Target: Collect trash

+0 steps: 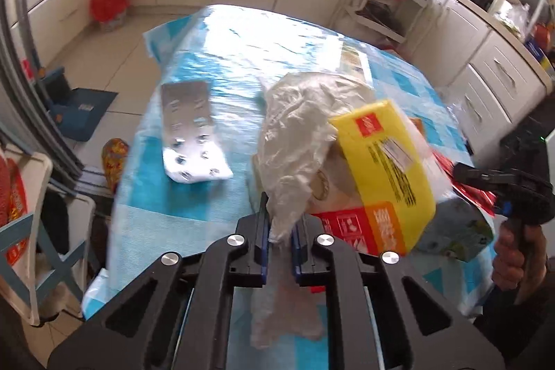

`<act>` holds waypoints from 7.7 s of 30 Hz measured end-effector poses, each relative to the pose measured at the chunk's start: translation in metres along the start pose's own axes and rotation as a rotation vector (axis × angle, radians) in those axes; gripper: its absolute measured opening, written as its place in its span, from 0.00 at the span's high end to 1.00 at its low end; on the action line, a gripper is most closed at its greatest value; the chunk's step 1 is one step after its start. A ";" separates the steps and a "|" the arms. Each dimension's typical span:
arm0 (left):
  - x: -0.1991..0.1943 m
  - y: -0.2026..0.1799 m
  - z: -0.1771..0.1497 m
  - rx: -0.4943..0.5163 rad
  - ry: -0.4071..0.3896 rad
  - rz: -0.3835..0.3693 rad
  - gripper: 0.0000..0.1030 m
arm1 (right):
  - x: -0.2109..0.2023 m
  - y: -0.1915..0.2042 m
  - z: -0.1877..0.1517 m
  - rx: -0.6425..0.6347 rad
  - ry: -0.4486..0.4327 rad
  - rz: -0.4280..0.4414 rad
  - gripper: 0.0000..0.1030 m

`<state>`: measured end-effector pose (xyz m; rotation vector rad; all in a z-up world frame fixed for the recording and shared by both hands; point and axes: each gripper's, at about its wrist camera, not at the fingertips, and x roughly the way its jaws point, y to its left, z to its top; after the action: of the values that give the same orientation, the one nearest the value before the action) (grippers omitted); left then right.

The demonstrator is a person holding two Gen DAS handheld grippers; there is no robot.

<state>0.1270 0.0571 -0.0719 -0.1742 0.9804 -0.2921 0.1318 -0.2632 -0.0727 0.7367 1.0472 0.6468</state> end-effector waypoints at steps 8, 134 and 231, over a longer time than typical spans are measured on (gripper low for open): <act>-0.027 -0.042 -0.024 0.030 -0.027 -0.071 0.94 | -0.030 -0.005 -0.007 0.009 -0.090 0.015 0.95; -0.103 -0.031 -0.043 -0.132 -0.145 -0.109 0.94 | -0.110 -0.040 -0.016 0.075 -0.292 -0.031 0.97; -0.111 -0.073 -0.053 -0.077 -0.130 -0.135 0.94 | -0.155 -0.051 -0.036 0.097 -0.374 0.015 0.97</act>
<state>0.0128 0.0225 0.0071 -0.3266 0.8524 -0.3627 0.0480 -0.4055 -0.0435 0.9106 0.7318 0.4499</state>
